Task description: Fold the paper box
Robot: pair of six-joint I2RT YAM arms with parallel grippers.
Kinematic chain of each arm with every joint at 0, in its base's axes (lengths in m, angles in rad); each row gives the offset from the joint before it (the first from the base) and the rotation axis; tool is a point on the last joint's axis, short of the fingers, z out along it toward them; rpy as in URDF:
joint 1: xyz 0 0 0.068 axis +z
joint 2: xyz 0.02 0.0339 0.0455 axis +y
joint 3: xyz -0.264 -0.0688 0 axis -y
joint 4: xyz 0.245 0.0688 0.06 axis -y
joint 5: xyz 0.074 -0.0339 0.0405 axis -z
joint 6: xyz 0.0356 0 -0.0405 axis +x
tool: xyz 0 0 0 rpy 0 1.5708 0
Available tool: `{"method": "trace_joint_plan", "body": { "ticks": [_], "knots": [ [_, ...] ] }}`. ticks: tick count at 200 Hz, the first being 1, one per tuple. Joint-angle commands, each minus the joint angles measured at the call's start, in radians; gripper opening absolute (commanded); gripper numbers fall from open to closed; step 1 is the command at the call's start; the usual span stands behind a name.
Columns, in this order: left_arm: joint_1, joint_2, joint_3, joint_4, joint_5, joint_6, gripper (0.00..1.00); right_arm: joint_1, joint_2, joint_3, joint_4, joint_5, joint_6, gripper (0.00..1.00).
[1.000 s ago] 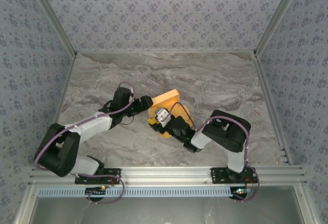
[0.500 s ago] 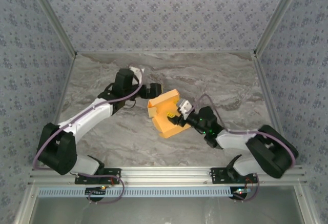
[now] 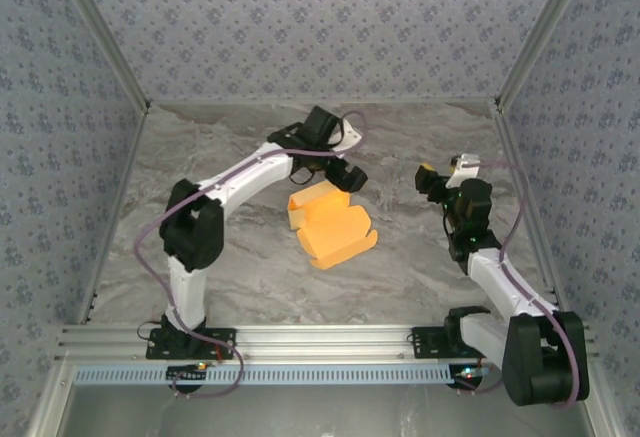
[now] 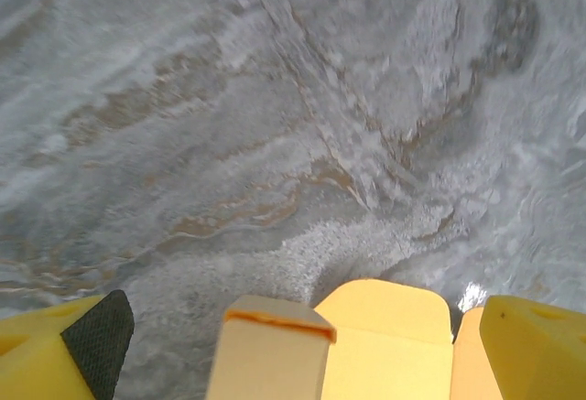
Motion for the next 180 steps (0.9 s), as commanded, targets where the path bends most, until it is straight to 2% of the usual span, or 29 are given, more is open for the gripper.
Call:
{"method": "trace_joint_plan", "body": {
  "ticks": [1,46,81,120,169,180],
  "knots": [
    [-0.014,0.054,0.094,-0.178,-0.069,0.044,0.99,-0.019,0.022,0.031,-0.061,-0.001,0.088,0.77],
    [-0.035,0.151,0.241,-0.3,-0.168,0.015,0.99,-0.071,0.066,0.039,-0.046,-0.063,0.108,0.77],
    [-0.035,0.182,0.283,-0.363,-0.132,0.011,0.92,-0.093,0.067,0.042,-0.056,-0.085,0.101,0.77],
    [-0.035,0.204,0.289,-0.377,-0.092,-0.008,0.9,-0.098,0.071,0.047,-0.061,-0.099,0.1,0.77],
    [-0.035,0.269,0.341,-0.43,-0.114,-0.023,0.74,-0.098,0.071,0.05,-0.076,-0.108,0.098,0.76],
    [-0.035,0.272,0.342,-0.427,-0.117,-0.026,0.68,-0.099,0.073,0.049,-0.076,-0.109,0.098,0.76]
  ]
}}
